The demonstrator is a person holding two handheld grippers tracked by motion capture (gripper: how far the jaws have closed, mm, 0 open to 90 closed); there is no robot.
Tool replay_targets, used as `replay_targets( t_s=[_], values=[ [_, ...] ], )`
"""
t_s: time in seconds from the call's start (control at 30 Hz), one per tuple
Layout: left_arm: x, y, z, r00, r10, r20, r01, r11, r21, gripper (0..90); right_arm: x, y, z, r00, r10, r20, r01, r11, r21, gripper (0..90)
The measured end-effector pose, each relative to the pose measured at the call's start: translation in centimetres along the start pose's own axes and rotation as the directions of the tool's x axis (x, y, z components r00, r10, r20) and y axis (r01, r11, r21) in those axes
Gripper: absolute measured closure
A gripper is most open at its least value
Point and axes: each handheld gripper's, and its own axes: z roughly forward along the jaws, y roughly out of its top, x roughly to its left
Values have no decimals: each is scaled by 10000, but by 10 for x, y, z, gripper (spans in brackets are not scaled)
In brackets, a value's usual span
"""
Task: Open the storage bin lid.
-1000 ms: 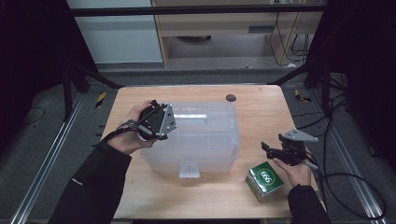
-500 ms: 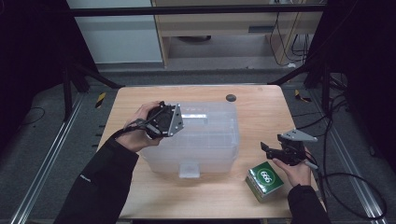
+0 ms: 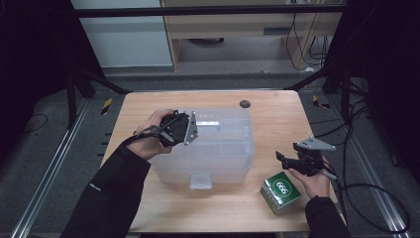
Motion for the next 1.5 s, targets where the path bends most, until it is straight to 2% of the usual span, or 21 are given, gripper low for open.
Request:
replay_targets(
  t_s=[0.23,0.33,0.57,0.8,0.97,1.33,1.5],
  values=[
    [-2,1,4,9998,153,88,-154,9997,204,698,1,1,-1,10000,-76,-17,76,10000,5,276],
    [-3,2,6,9997,224,3,-224,9994,251,710,2,1,-1,9999,-119,-66,119,9999,-40,286],
    [-4,3,6,9990,418,-123,-414,9985,348,720,3,3,-3,9998,-74,-188,73,9999,-77,310],
    [-4,3,5,9988,454,-177,-448,9985,322,725,12,10,-9,9983,-337,-473,325,9991,-255,347],
    [-3,3,4,9990,438,-44,-436,9985,340,728,21,17,-14,9953,-600,-766,574,9977,-354,394],
    [3,1,4,9993,362,104,-364,9991,223,726,34,24,-22,9888,-684,-1328,646,9974,-324,501],
    [7,1,5,9999,153,41,-153,9998,137,721,35,24,-25,9846,-625,-1635,597,9980,-219,603]
  ],
)
